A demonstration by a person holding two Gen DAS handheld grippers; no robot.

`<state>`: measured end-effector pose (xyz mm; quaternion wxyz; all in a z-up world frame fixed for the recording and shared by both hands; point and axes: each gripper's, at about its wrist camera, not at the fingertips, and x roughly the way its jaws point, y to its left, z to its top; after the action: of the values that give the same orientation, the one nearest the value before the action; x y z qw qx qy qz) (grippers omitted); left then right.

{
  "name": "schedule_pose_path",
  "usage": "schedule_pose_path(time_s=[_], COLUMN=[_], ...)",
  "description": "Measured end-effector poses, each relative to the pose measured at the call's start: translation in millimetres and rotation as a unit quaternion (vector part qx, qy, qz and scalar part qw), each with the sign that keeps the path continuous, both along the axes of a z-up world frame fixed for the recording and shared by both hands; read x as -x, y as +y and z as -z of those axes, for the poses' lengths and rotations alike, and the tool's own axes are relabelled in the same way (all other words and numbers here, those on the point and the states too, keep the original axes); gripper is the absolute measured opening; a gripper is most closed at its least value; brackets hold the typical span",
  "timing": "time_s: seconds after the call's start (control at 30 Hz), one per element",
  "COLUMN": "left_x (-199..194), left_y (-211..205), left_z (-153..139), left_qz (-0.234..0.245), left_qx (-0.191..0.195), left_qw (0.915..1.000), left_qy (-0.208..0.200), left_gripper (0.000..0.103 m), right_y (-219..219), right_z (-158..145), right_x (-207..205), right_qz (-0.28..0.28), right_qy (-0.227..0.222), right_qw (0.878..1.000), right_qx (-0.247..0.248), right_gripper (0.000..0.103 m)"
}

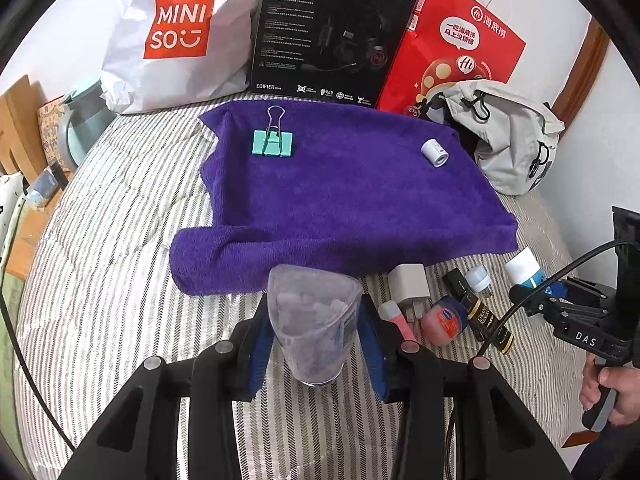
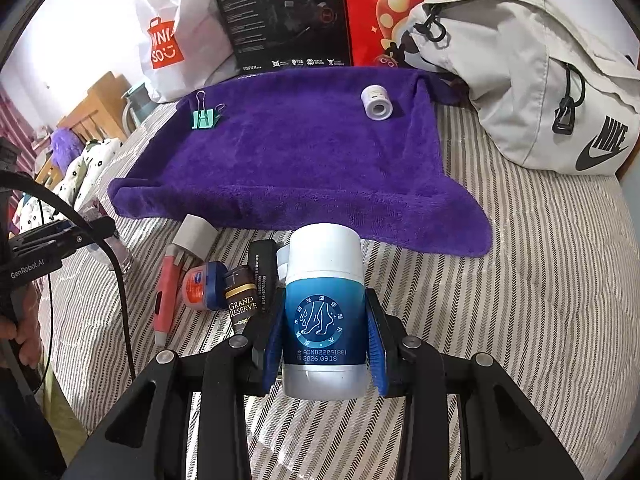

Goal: Organize rigid objects
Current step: 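Carry the container with the right tool onto the towel while the left tool carries the bottle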

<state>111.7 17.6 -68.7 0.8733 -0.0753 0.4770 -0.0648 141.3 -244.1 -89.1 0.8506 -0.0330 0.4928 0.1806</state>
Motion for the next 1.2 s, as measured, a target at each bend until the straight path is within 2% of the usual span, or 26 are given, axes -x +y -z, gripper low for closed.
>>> schedule_pose_path(time_s=[0.53, 0.83, 1.2], left_x=[-15, -44, -84], left_y=[1, 11, 15], left_z=[-24, -32, -24], left_qz=[0.006, -0.001, -0.001], left_qx=[0.0, 0.007, 0.005], left_qw=[0.9997, 0.9996, 0.9998], left_qy=[-0.023, -0.029, -0.018], left_gripper=[0.038, 0.038, 0.038], right_y=[-3, -4, 4], right_z=[-16, -28, -7], right_x=[-14, -57, -115], right_qz=[0.0, 0.006, 0.01], right_qy=[-0.013, -0.03, -0.012], right_qw=[1.0, 0.999, 1.0], right_qx=[-0.018, -0.017, -0.005], right_gripper=[0.036, 0.036, 0.036])
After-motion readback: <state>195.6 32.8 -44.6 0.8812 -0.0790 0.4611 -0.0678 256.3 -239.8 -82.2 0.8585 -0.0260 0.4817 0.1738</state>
